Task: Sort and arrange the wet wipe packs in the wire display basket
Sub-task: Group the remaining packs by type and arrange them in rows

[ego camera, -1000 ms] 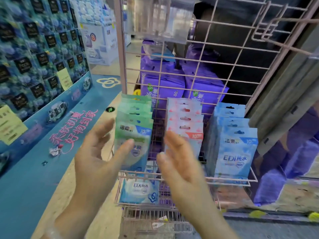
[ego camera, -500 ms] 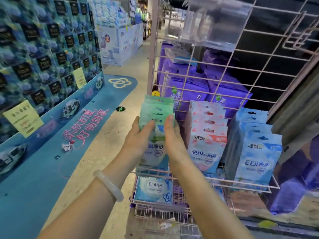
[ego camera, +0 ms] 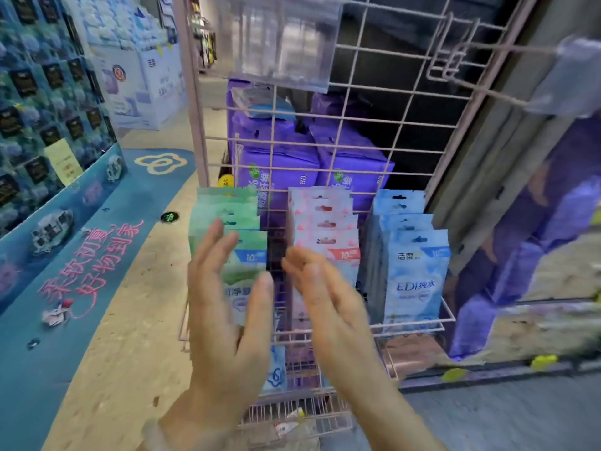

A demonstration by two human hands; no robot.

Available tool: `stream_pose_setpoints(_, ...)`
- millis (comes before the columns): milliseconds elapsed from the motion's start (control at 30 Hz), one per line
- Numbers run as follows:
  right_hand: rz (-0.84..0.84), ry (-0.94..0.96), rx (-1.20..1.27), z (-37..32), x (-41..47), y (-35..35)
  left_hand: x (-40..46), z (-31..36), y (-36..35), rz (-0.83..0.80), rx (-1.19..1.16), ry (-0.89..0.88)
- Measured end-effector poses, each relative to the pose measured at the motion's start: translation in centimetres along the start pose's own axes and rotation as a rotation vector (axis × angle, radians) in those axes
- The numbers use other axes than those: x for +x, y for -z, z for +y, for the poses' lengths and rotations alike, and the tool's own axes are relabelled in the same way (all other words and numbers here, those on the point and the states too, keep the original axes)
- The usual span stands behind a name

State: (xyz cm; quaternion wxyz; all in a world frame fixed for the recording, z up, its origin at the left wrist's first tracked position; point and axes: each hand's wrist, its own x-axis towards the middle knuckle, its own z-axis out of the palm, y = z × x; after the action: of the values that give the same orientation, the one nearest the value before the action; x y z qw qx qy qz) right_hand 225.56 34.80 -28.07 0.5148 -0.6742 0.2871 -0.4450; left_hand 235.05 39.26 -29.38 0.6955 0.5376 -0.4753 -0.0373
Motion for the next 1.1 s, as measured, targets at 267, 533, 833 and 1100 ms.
stream_pose_setpoints(267, 0.570, -0.106, 0.071, 3.7, 2.3, 17.3, -3.7, 2.4, -11.6, -0.751, -0.082, 0.341)
stream_pose_setpoints(533, 0.111, -0.356, 0.132, 5.3, 7.5, 18.9, 1.7, -0.8, -19.2, -0.401, -0.304, 0.732)
stream_pose_setpoints(833, 0.088, -0.360, 0.118, 5.3, 8.1, 18.9, 2.1, -1.6, -20.2, -0.471, -0.340, 0.614)
stream_pose_setpoints(1100, 0.305, -0.275, 0.048, 5.0, 7.4, 18.4, 1.6, -0.5, -20.2, -0.379, -0.232, 0.656)
